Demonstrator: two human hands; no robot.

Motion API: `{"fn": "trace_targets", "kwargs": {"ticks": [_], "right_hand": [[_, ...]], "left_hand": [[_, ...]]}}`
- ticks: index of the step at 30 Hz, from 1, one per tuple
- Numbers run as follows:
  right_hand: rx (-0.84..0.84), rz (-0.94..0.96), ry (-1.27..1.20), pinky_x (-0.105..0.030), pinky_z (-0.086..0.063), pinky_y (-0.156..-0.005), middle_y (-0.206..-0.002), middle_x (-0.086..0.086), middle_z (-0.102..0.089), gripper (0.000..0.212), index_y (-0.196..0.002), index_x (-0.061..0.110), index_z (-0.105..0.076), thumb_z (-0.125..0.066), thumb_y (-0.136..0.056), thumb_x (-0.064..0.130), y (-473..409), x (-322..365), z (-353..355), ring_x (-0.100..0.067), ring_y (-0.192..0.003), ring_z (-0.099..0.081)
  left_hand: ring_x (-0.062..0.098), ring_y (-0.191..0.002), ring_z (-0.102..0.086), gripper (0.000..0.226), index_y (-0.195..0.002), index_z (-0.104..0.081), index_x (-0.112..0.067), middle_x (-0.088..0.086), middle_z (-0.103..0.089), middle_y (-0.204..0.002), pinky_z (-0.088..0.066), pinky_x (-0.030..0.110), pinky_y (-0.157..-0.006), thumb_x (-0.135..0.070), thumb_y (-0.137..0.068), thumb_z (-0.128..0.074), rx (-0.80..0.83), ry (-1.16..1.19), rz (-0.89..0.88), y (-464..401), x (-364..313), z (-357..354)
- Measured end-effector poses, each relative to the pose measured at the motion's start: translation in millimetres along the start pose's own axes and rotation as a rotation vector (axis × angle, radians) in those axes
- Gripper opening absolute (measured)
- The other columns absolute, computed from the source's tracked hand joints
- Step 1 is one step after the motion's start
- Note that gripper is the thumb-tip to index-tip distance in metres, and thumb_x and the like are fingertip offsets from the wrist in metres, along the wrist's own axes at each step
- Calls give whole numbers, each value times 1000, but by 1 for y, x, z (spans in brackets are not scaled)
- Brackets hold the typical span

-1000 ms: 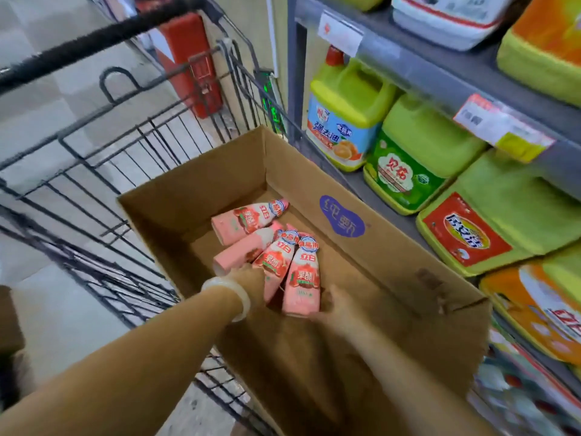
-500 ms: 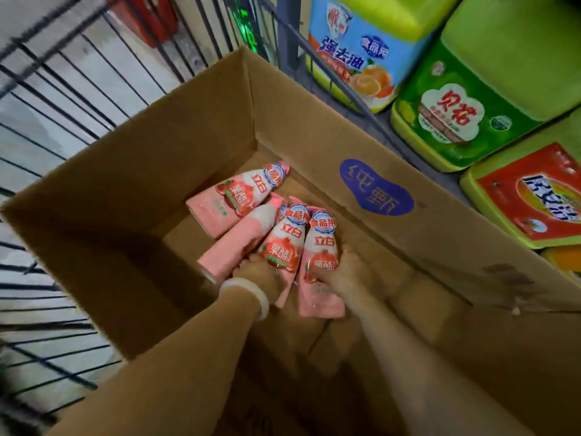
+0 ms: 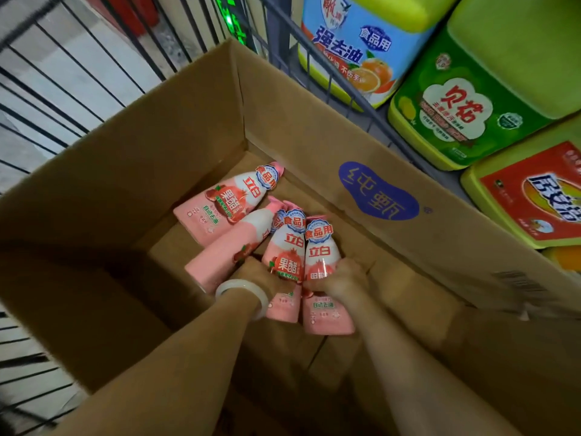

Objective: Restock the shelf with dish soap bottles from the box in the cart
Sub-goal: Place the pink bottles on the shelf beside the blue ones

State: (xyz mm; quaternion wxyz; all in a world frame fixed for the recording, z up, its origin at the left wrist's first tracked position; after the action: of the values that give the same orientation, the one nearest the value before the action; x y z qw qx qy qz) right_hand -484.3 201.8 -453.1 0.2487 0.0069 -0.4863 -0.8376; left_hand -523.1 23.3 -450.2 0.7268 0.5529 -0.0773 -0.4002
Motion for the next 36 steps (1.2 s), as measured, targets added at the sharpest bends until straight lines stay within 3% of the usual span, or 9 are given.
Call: {"fn": "trace_targets", "kwargs": {"ticks": [5, 11, 14, 17, 23, 27, 30, 33, 36], "right_hand": [[-38, 16, 44, -25, -51, -65, -101, -3, -68, 71, -107, 15, -61, -90, -47, 38, 5, 1, 4, -19, -84, -67], [47, -45, -169, -30, -54, -78, -99, 0, -66, 61, -102, 17, -58, -90, -51, 22, 27, -20, 6, -19, -91, -66], [54, 18, -331, -39, -57, -83, -101, -1, -70, 63, -96, 18, -59, -92, -43, 17, 40, -28, 20, -18, -88, -68], [15, 117, -373, -35, -54, -84, -106, 1, -66, 66, -102, 18, -55, -92, -48, 16, 61, -29, 48, -16, -94, -65], [-71, 280, -486, -40, -55, -87, -110, 5, -62, 70, -110, 22, -49, -91, -54, 22, 120, -31, 112, -15, -99, -64], [-188, 418, -611, -39, -57, -83, -107, 2, -70, 72, -114, 14, -56, -92, -52, 15, 174, -50, 161, -15, -93, -68], [-273, 518, -682, -31, -58, -76, -96, 7, -72, 62, -106, 20, -60, -90, -53, 6, 224, -76, 197, -8, -83, -70], [-379, 597, -733, -27, -59, -71, -87, 7, -72, 56, -97, 19, -62, -88, -52, -1, 278, -116, 233, -2, -73, -69], [-468, 632, -778, -35, -58, -74, -93, -1, -73, 60, -104, 12, -62, -89, -51, 4, 333, -172, 259, -13, -82, -71]], "left_hand": [[30, -130, -45, 58, -134, -44, -1, 11, -48, -138, -35, 32, -106, -18, -84, -68, 68, -118, -30, 2, -12, 2], [28, -126, -47, 86, -133, -45, -13, 2, -54, -134, -32, 42, -110, -32, -61, -86, 180, -176, 10, 13, -1, 8], [27, -115, -56, 86, -128, -54, -12, 4, -66, -119, -38, 46, -107, -17, -49, -89, 289, -30, -29, 24, -8, 10], [27, -107, -62, 71, -119, -60, -11, 7, -71, -108, -43, 48, -102, 4, -54, -84, 367, 133, -82, 48, -28, 16], [12, -90, -64, 52, -106, -57, -18, -1, -69, -98, -51, 26, -77, 12, -67, -74, 440, 119, -370, 121, -90, 26], [18, -86, -70, 65, -106, -59, -12, 3, -74, -92, -58, 32, -74, 7, -49, -82, 487, 77, -580, 185, -122, 19], [9, -77, -72, 57, -110, -56, -13, 4, -72, -95, -57, 21, -60, 18, -66, -73, 514, 25, -685, 246, -141, 4], [13, -83, -72, 59, -114, -56, -9, 5, -74, -98, -58, 25, -66, 17, -64, -74, 543, -16, -823, 312, -153, -19], [11, -80, -71, 54, -113, -57, -8, 3, -74, -92, -59, 25, -68, 21, -68, -66, 560, -11, -950, 385, -149, -51]]}}
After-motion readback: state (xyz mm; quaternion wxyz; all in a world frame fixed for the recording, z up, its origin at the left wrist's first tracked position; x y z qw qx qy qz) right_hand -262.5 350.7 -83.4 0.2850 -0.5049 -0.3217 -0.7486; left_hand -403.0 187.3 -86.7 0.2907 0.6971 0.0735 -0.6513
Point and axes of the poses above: each hand's wrist, its own y-axis away from the middle knuckle, its own z-axis out of the back of the hand, x = y × z, the point moved 6 cm from there along -y, towards the middle knuckle
